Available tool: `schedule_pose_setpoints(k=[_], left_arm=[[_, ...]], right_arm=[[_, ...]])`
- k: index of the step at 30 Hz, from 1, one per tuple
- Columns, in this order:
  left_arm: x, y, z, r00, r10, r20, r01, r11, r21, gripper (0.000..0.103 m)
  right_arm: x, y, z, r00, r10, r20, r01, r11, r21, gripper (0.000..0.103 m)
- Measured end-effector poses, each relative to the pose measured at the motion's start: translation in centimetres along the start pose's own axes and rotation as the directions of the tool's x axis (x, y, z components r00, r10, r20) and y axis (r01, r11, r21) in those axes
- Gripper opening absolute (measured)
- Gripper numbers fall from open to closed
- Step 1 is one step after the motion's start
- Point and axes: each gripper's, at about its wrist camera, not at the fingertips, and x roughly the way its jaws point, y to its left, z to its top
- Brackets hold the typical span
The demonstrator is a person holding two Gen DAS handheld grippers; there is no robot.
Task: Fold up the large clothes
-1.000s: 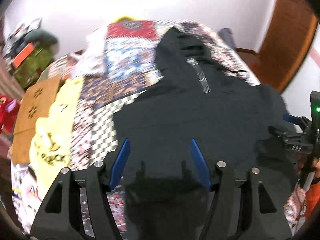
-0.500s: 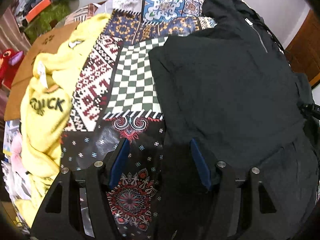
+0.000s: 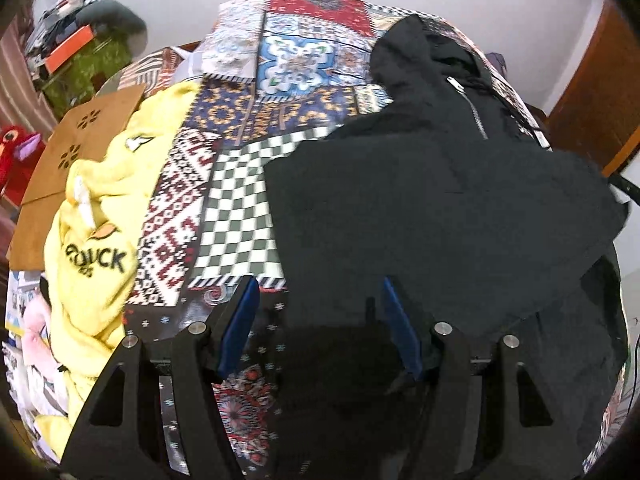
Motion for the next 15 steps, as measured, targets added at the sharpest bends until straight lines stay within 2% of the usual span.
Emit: schedule_pose_setpoints(k=[1, 6, 9, 11, 12, 14, 15], left_arm=[[0.4, -0.6, -0.1, 1.000, -0.003, -0.012, 0.003, 1.000, 0.012, 0.063], [3.3, -2.0, -0.9, 0.997, 0.012, -0.080, -0.008, 0.999, 0.049, 0.063], [4.7, -2.2, -1.5, 0.995, 0.019, -0.096, -0.015, 0.999, 0.044, 0.064], [4.7, -2.2, -1.7, 0.996, 0.032, -0.086, -0.029, 0.999, 0.045, 0.067], [4.7, -2.3, -1.7, 0.996, 0.036, -0.084, -0.032, 0.998, 0.046, 0.067], [4.5, -2.5, -1.8, 0.995, 0.046, -0.086, -0.041, 0.998, 0.057, 0.067], [4.4, -2.6, -1.8, 0.995, 0.052, -0.087, -0.046, 0.997, 0.064, 0.067]], right_arm=[[0.1, -0.2, -0.3, 0.999, -0.033, 0.007, 0.033, 0.999, -0.005, 0.006], [3.1, -2.6, -2.8, 0.993, 0.001, -0.117, 0.005, 0.999, 0.049, 0.006], [3.7, -3.5, -4.4, 0.983, 0.082, -0.161, -0.064, 0.991, 0.118, 0.006], [4.5, -3.7, -5.6, 0.968, 0.148, -0.203, -0.116, 0.980, 0.162, 0.007], [4.6, -3.5, -6.0, 0.962, 0.161, -0.220, -0.125, 0.977, 0.172, 0.011], [5.2, -3.2, -7.0, 0.944, 0.181, -0.275, -0.128, 0.971, 0.201, 0.028], [5.1, -3.0, -7.3, 0.940, 0.187, -0.285, -0.129, 0.969, 0.213, 0.040]])
